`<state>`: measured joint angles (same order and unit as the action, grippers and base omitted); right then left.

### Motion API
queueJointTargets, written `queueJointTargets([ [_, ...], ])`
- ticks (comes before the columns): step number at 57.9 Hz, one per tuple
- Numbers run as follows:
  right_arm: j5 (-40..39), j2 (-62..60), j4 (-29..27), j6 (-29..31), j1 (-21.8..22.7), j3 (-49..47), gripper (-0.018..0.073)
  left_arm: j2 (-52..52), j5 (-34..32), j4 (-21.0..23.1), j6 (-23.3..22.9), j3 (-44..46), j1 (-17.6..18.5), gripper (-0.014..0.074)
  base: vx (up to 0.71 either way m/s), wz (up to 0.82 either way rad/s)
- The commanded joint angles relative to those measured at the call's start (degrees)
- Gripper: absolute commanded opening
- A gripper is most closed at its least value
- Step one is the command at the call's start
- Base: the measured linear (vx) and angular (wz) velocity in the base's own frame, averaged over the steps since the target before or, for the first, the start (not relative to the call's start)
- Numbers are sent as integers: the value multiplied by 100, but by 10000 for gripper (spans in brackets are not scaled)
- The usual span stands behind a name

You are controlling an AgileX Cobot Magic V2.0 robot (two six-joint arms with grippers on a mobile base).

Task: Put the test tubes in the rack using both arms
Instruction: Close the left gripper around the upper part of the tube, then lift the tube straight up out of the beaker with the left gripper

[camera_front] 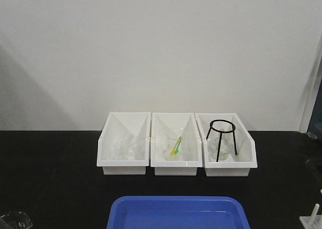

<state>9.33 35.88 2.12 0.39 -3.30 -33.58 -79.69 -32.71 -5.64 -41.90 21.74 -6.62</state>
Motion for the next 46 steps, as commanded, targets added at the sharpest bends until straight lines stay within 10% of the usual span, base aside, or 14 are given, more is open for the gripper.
queueJointTargets([
  [1, -468, 14, 72, 36, 2, -203, 593, 144, -706, -92, -18, 170, -15, -20, 0, 0],
  [46, -579, 14, 63, 36, 0, -203, 593, 1433, -699, -1838, 428, 170, -15, -15, 0, 0],
])
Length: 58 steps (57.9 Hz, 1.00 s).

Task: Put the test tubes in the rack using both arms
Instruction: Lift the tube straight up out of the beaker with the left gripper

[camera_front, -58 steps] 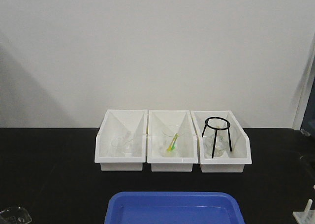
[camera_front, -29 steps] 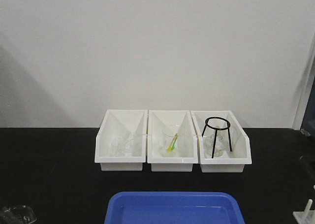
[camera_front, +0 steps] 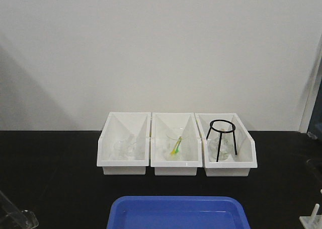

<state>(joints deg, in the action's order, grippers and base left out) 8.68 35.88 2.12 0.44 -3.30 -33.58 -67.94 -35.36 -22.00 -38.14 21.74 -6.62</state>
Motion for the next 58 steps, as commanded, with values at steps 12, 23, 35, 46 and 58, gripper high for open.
queueJointTargets([
  [12, -513, 14, 63, 31, 0, -203, 593, 747, -472, -795, 52, 170, -15, -15, 0, 0],
  [23, -513, 14, 57, 31, 0, -203, 593, 1203, -677, -904, 52, 170, -15, -15, 0, 0],
  [35, -513, 14, 51, 25, 0, -203, 593, 1731, -1071, -1049, -42, 170, -15, -15, 0, 0],
  [46, -488, 14, 44, 25, 0, -203, 593, 2080, -1219, -1157, -505, 170, -15, -15, 0, 0],
  [58, -350, 14, -157, -44, 0, -203, 593, 2102, -1907, -2051, -2430, 170, -15, -15, 0, 0],
])
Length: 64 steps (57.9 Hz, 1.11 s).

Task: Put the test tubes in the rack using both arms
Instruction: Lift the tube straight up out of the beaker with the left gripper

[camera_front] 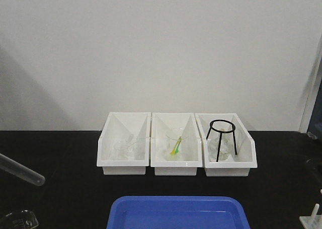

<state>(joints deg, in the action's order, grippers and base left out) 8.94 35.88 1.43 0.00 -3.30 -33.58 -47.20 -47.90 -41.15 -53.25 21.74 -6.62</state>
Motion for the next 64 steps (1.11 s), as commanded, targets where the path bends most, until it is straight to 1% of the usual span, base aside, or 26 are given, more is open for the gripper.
queueJointTargets([
  [1, -339, 14, -143, -33, 0, -203, 593, 29, -687, -192, -1090, 170, -15, -15, 0, 0],
  [2, -316, 14, -143, -34, 0, -203, 593, 29, -717, -281, -1270, 170, -15, -15, 0, 0],
  [5, -207, 14, -254, -34, 0, -203, 593, 29, -721, -513, -2052, 170, -15, -15, 0, 0],
  [7, -150, 14, -275, -34, 0, -203, 593, 29, -715, -671, -2463, 170, -15, -15, 0, 0],
  [11, -21, 14, -275, 0, 0, -203, 593, 29, -715, -1049, -3109, 170, -15, -15, 0, 0],
  [13, 47, 14, -275, 0, 0, -203, 593, 29, -715, -1213, -3314, 170, -15, -15, 0, 0],
  [15, 116, 14, -289, 0, 0, -203, 593, 29, -715, -1492, -3645, 170, -15, -15, 0, 0],
  [19, 238, 33, -350, 33, 0, -203, 587, 29, -701, -1851, -3993, 165, -15, -15, 0, 0],
  [23, 348, 98, -502, 176, 0, -203, 578, 29, -648, -2112, -4184, 165, -15, -15, 0, 0],
  [29, 534, 253, -1060, 799, 0, -203, 557, 29, -642, -2285, -4276, 165, -9, -15, 0, 0],
  [32, 626, 356, -1486, 1326, 0, -203, 544, 13, -657, -2321, -4324, 165, -9, -15, 0, 0],
  [36, 733, 553, -2341, 2191, 0, -203, 528, -52, -730, -2358, -4336, 165, -5, -15, 0, 0],
  [37, 779, 609, -2597, 2616, 0, -203, 522, -78, -772, -2377, -4336, 165, 10, -15, 0, 0],
  [40, 884, 736, -3266, 3412, 0, -203, 512, -187, -898, -2377, -4336, 165, 90, -15, 0, 0],
  [42, 987, 829, -3903, 4009, 0, -210, 507, -269, -993, -2377, -4336, 165, 154, -15, 0, 0],
  [43, 1030, 854, -4121, 4374, 0, -211, 505, -321, -1046, -2377, -4336, 165, 196, -15, 0, 0],
  [44, 1108, 893, -4445, 4615, 0, -220, 503, -377, -1092, -2377, -4329, 165, 236, -15, 0, 0],
  [48, 1369, 1036, -5591, 5960, 0, -227, 498, -567, -1202, -2377, -4296, 165, 372, -15, 0, 0],
  [51, 1678, 1123, -6479, 6955, 0, -227, 496, -722, -1271, -2377, -4210, 171, 473, -15, 0, 0],
  [54, 2024, 1224, -7169, 7776, 0, -227, 496, -851, -1344, -2377, -4076, 177, 572, -15, 0, 0],
  [56, 2407, 1303, -7778, 8471, 0, -227, 496, -965, -1408, -2377, -4004, 181, 634, -15, 0, 0],
  [57, 2459, 1330, -7932, 8561, 0, -227, 496, -1020, -1448, -2377, -3986, 181, 671, -15, 0, 0],
  [58, 2652, 1370, -8143, 8861, 0, -227, 496, -1059, -1473, -2377, -3980, 181, 693, -15, 0, 0],
  [59, 2774, 1414, -8336, 9040, 0, -227, 496, -1133, -1521, -2377, -3981, 181, 740, -15, 0, 0],
  [61, 2937, 1490, -8619, 9237, 0, -227, 496, -1230, -1589, -2377, -3981, 181, 795, -15, 0, 0],
  [64, 3131, 1628, -8941, 9350, 0, -227, 496, -1362, -1678, -2372, -3947, 181, 869, -15, 0, 0],
])
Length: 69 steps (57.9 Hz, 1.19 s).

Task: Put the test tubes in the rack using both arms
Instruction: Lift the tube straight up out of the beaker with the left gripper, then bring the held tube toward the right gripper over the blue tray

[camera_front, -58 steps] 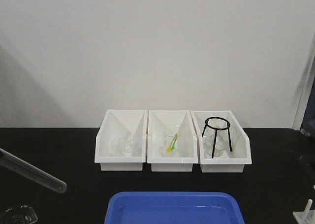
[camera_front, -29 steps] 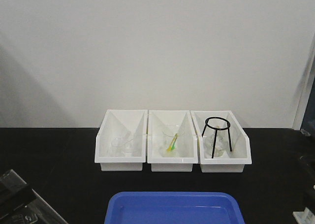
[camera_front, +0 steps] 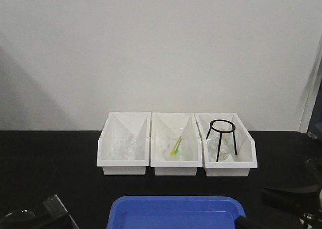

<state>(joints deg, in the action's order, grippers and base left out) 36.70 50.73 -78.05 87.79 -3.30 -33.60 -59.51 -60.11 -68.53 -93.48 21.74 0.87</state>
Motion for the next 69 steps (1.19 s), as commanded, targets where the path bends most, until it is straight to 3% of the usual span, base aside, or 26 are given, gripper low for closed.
queueJointTargets([
  [1, 395, 198, -1038, 573, 0, -225, 496, -186, -500, 367, 105, 181, 155, -15, 0, 0],
  [13, 1309, 794, -834, 513, 0, -294, 496, -703, -694, 267, 450, 491, 572, -15, 0, 0],
  [26, 1772, 1246, -300, -29, 0, -891, 496, -1283, -681, -102, 450, 1213, 1090, -15, 0, 0],
  [36, 2121, 1556, -136, -287, 0, -1211, 496, -1722, -674, -130, 488, 1645, 1531, -15, 0, 0],
  [61, 2603, 1927, -198, -466, 0, -1225, 496, -2568, -660, -149, 589, 2770, 2342, -15, 0, 0],
  [69, 2701, 1927, -194, -467, 0, -1225, 496, -2817, -657, -336, 579, 3047, 2612, -15, 0, 0],
])
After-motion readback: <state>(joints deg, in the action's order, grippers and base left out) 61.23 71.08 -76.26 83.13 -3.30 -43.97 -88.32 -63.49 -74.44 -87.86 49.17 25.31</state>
